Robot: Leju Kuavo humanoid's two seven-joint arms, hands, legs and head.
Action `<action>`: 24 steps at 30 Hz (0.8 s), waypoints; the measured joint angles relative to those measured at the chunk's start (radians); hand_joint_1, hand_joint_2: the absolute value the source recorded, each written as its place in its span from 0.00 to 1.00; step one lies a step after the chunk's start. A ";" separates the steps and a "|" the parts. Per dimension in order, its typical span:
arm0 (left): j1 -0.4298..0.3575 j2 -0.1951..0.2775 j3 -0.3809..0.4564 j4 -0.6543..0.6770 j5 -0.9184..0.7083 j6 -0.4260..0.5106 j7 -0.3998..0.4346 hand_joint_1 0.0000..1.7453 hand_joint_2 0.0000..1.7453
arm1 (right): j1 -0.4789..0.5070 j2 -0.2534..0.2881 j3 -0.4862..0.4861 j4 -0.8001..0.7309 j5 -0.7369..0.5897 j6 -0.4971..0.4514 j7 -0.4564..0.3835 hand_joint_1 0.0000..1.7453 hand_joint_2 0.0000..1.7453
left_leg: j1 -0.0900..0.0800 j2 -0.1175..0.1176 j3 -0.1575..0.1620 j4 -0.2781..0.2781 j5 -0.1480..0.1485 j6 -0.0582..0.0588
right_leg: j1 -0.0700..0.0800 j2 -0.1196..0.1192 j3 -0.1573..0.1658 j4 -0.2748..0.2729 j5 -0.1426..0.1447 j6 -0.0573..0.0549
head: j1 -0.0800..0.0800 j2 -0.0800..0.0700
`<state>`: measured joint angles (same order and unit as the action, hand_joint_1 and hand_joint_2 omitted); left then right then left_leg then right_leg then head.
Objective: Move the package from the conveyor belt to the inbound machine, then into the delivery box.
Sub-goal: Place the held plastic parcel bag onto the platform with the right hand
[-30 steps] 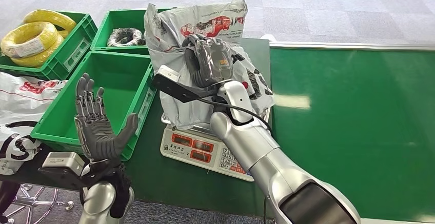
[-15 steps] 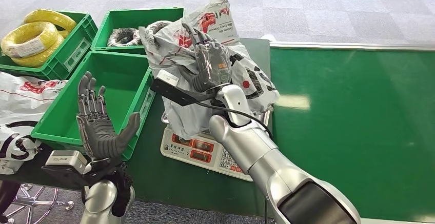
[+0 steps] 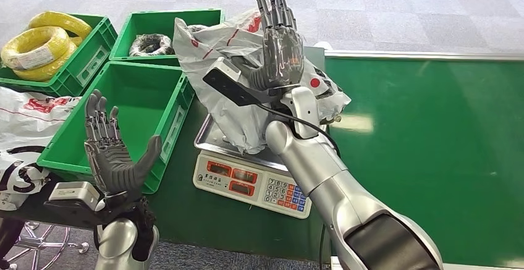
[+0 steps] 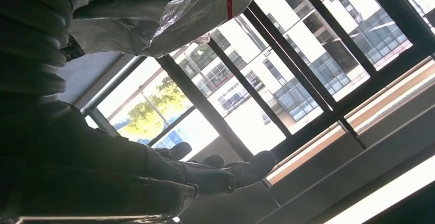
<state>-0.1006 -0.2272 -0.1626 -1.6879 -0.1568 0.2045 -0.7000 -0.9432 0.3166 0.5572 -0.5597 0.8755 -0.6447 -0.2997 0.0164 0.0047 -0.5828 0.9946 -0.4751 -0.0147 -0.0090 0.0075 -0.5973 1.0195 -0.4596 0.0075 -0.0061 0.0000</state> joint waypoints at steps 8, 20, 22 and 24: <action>0.001 -0.006 0.011 0.000 0.000 -0.001 0.000 0.00 1.00 | 0.000 -0.003 -0.013 -0.008 0.000 0.000 -0.001 0.00 1.00 | 0.000 0.000 0.000 0.000 0.000 0.000 | 0.000 0.000 0.000 0.000 0.000 0.000 | 0.000 0.000; 0.022 -0.007 0.027 -0.016 -0.015 0.007 0.000 0.00 1.00 | 0.115 -0.014 -0.242 -0.302 0.131 -0.005 -0.090 0.00 0.00 | 0.000 -0.001 0.000 0.000 0.000 0.000 | 0.000 0.000 0.000 0.000 0.000 0.000 | 0.000 0.000; 0.025 -0.006 0.030 -0.016 -0.012 0.010 0.000 0.00 1.00 | 0.145 -0.021 -0.286 -0.376 0.142 -0.005 -0.090 0.00 0.00 | 0.000 0.000 0.000 0.000 0.000 0.000 | 0.000 0.000 0.000 0.000 0.000 0.000 | 0.000 0.000; 0.028 -0.004 0.031 -0.016 -0.006 0.019 0.000 0.00 1.00 | 0.171 -0.025 -0.332 -0.440 0.149 -0.005 -0.109 0.00 0.00 | 0.000 0.000 0.000 0.000 0.000 0.000 | 0.000 0.000 0.000 0.000 0.000 0.000 | 0.000 0.000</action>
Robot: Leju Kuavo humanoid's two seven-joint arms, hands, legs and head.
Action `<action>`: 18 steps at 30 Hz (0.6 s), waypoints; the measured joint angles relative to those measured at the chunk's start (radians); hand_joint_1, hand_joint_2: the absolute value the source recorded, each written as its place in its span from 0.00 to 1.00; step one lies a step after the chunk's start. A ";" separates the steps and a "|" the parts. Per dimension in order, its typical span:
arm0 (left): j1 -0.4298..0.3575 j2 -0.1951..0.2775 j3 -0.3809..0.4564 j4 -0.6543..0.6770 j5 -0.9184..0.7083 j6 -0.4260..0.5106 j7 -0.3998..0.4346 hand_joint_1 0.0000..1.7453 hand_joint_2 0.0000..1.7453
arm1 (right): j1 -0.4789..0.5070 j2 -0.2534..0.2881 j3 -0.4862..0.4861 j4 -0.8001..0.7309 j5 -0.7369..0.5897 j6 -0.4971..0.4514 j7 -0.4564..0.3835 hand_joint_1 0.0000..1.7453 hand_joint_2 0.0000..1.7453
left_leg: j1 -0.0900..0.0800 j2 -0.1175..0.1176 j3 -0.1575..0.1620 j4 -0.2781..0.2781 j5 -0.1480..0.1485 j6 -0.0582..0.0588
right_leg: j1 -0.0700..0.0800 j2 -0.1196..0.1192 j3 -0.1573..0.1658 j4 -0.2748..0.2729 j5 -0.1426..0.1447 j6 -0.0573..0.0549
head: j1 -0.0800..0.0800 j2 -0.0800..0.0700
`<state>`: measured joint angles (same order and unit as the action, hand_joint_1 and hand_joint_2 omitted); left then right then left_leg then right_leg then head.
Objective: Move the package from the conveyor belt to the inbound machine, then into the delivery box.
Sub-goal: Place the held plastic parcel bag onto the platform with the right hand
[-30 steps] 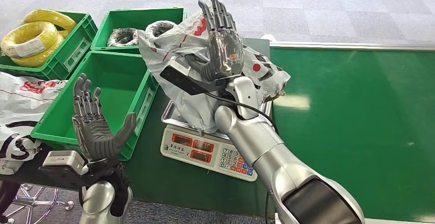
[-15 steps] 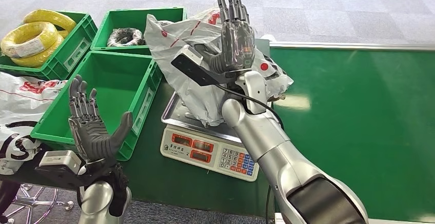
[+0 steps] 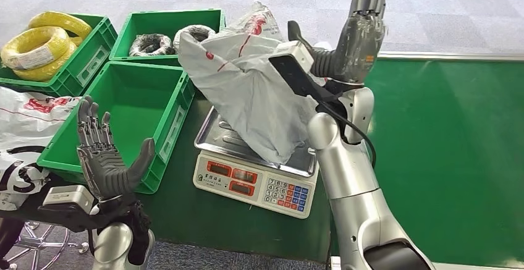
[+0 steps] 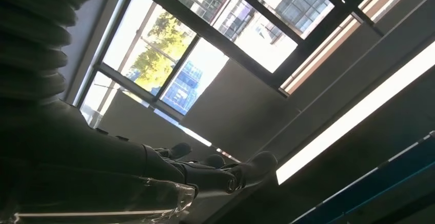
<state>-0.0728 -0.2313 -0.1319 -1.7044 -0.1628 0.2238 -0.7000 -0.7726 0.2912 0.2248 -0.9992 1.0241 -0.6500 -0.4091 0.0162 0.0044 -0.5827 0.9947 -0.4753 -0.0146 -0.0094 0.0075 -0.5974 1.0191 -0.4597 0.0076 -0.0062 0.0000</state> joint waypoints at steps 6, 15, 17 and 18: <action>0.000 0.015 -0.016 0.001 0.020 0.017 0.000 0.00 1.00 | 0.111 -0.010 -0.118 -0.204 -0.064 0.000 -0.067 0.00 0.00 | 0.000 0.000 0.000 0.000 0.000 0.000 | 0.000 0.000 0.000 0.000 0.000 0.000 | 0.000 0.000; -0.004 0.034 -0.044 0.010 0.030 0.025 0.000 0.00 1.00 | 0.232 -0.021 -0.211 -0.432 -0.158 0.000 -0.162 0.00 0.00 | 0.000 0.001 0.000 0.000 0.000 0.000 | 0.000 0.000 0.000 0.000 0.000 0.000 | 0.000 0.000; -0.005 0.038 -0.048 0.012 0.031 0.028 0.000 0.00 1.00 | 0.250 -0.021 -0.228 -0.461 -0.167 0.000 -0.177 0.00 0.00 | 0.000 0.001 0.000 0.000 0.000 0.000 | 0.000 0.000 0.000 0.000 0.000 0.000 | 0.000 0.000; -0.005 0.040 -0.050 0.012 0.031 0.028 0.000 0.00 1.00 | 0.258 -0.021 -0.235 -0.473 -0.170 0.000 -0.181 0.00 0.00 | 0.000 0.001 0.000 0.000 0.000 0.000 | 0.000 0.000 0.000 0.000 0.000 0.000 | 0.000 0.000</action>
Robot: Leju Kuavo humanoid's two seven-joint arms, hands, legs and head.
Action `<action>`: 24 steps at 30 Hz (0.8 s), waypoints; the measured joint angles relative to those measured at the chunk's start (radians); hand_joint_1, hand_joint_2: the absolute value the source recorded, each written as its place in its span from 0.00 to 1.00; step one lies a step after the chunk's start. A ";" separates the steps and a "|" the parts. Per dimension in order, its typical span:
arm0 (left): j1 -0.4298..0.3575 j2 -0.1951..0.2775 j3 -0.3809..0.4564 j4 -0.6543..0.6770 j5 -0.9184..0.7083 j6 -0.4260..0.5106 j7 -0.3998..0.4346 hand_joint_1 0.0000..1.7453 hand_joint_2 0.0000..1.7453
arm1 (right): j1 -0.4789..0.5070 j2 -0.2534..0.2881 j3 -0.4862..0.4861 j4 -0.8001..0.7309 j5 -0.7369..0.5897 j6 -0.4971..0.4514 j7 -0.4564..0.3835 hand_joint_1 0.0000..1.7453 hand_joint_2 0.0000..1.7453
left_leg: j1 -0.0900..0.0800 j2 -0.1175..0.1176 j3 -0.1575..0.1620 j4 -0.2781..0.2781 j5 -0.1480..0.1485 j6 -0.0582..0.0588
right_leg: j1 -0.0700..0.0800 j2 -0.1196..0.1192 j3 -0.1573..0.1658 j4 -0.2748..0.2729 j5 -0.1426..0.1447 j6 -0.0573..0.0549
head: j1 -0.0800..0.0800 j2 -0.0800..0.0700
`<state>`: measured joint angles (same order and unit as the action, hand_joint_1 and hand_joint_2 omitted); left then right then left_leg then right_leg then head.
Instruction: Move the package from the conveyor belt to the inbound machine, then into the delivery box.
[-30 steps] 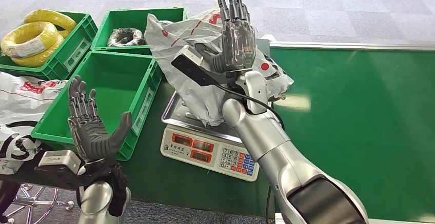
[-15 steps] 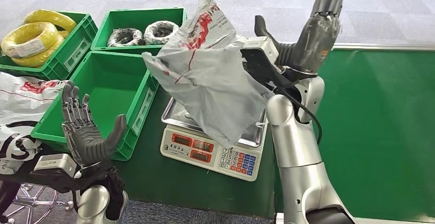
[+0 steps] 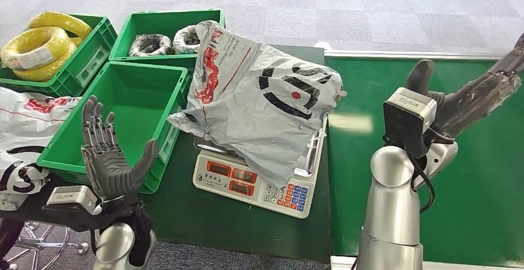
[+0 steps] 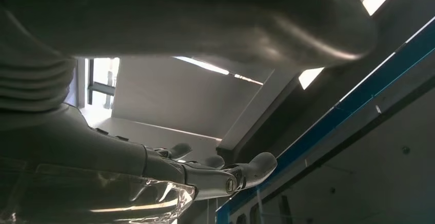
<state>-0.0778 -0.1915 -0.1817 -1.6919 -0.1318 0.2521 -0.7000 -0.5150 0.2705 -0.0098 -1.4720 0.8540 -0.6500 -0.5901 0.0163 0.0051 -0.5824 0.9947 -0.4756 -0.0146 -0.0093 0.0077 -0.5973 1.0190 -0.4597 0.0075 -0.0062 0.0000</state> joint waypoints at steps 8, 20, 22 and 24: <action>-0.004 0.009 -0.009 0.005 0.000 0.001 0.000 0.00 1.00 | 0.023 0.000 -0.027 -0.045 -0.002 0.000 -0.009 0.00 0.00 | 0.000 0.000 0.000 0.000 0.000 0.000 | 0.000 0.000 0.000 0.000 0.000 0.000 | 0.000 0.000; -0.026 0.040 -0.047 0.009 -0.182 0.162 0.003 0.00 1.00 | 0.112 0.041 -0.061 -0.127 -0.010 0.000 -0.104 0.00 0.00 | 0.000 0.000 0.000 0.000 0.000 0.000 | 0.000 0.000 0.000 0.000 0.000 0.000 | 0.000 0.000; -0.039 0.045 -0.050 0.014 -0.258 0.189 0.010 0.00 1.00 | 0.123 0.048 -0.063 -0.139 -0.004 0.000 -0.105 0.00 0.00 | 0.000 0.000 0.000 0.000 0.000 0.000 | 0.000 0.000 -0.001 0.000 0.000 0.000 | 0.000 0.000; -0.043 0.046 -0.051 0.015 -0.279 0.194 0.014 0.00 1.00 | 0.125 0.050 -0.063 -0.142 -0.003 0.000 -0.105 0.00 0.00 | 0.000 0.000 0.000 0.000 0.000 0.000 | 0.000 0.000 -0.001 0.000 0.000 0.000 | 0.000 0.000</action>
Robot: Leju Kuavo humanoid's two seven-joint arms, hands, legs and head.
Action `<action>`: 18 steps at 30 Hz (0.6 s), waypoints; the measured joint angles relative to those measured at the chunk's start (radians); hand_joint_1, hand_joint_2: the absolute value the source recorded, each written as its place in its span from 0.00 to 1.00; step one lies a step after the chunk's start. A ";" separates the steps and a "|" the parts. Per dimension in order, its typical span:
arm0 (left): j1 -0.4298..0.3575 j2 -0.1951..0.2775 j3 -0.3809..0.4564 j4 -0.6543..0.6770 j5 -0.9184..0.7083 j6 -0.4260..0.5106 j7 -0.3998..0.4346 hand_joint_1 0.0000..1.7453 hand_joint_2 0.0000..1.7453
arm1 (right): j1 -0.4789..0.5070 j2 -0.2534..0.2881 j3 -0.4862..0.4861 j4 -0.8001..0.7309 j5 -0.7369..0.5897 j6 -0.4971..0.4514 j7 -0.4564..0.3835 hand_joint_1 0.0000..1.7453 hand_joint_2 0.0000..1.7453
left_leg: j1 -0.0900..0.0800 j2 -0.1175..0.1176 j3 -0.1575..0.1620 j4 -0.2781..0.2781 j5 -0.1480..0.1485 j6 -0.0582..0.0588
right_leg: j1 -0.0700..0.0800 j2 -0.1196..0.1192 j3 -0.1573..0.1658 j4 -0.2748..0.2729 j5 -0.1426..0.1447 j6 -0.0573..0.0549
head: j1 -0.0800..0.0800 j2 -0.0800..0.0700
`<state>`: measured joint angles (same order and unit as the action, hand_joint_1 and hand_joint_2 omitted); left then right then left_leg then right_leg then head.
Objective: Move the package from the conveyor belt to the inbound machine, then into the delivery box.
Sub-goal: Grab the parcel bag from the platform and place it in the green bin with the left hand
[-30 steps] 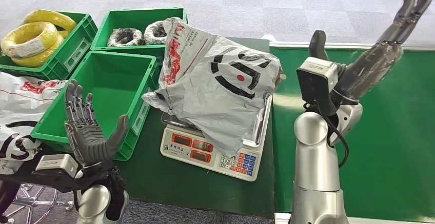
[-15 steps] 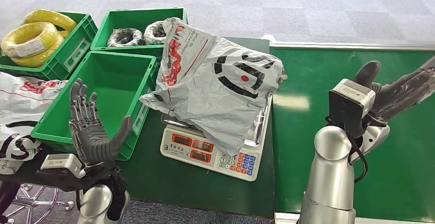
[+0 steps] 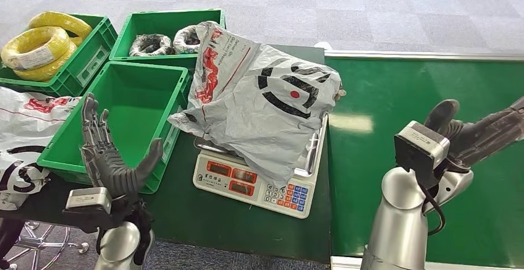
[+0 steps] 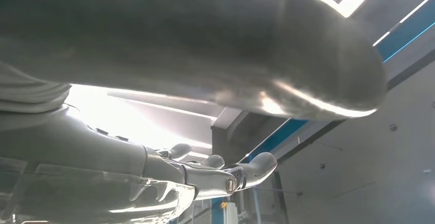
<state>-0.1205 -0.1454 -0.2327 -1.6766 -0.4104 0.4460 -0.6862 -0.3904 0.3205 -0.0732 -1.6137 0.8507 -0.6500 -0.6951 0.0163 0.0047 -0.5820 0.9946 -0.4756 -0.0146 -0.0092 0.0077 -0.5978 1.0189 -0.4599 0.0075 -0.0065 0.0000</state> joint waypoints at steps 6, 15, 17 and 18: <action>-0.435 0.003 -0.152 0.345 -1.067 -0.129 0.558 0.00 1.00 | 0.066 0.025 0.030 -0.032 -0.031 0.000 -0.001 0.00 0.00 | 0.000 -0.006 0.001 0.002 0.002 0.002 | 0.000 -0.007 0.004 0.000 0.001 0.000 | 0.000 0.000; -0.764 -0.067 -0.585 1.016 -1.160 -0.149 0.797 0.00 1.00 | 0.138 0.024 0.107 -0.004 -0.110 0.000 0.007 0.00 0.00 | -0.002 -0.002 0.000 0.002 0.001 0.003 | -0.001 -0.004 0.003 0.000 0.001 0.001 | 0.000 0.000; -0.781 -0.071 -0.636 1.094 -1.160 -0.149 0.798 0.00 1.00 | 0.149 0.024 0.113 0.006 -0.120 0.000 0.006 0.00 0.00 | -0.002 -0.003 0.000 0.001 0.001 0.003 | -0.001 -0.004 0.003 0.000 0.001 0.001 | 0.000 0.000; -0.788 -0.071 -0.655 1.124 -1.160 -0.149 0.798 0.00 1.00 | 0.154 0.024 0.115 0.011 -0.124 0.000 0.006 0.00 0.00 | -0.001 -0.003 0.000 0.001 0.001 0.003 | -0.001 -0.004 0.003 0.000 0.001 0.001 | 0.000 0.000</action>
<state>-0.9080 -0.2166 -0.8882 -0.5523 -1.5702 0.2970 0.1118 -0.2364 0.3449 0.0420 -1.6025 0.7270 -0.6497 -0.6895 0.0149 0.0019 -0.5816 0.9956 -0.4746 -0.0120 -0.0101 0.0038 -0.5950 1.0191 -0.4590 0.0081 -0.0065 0.0000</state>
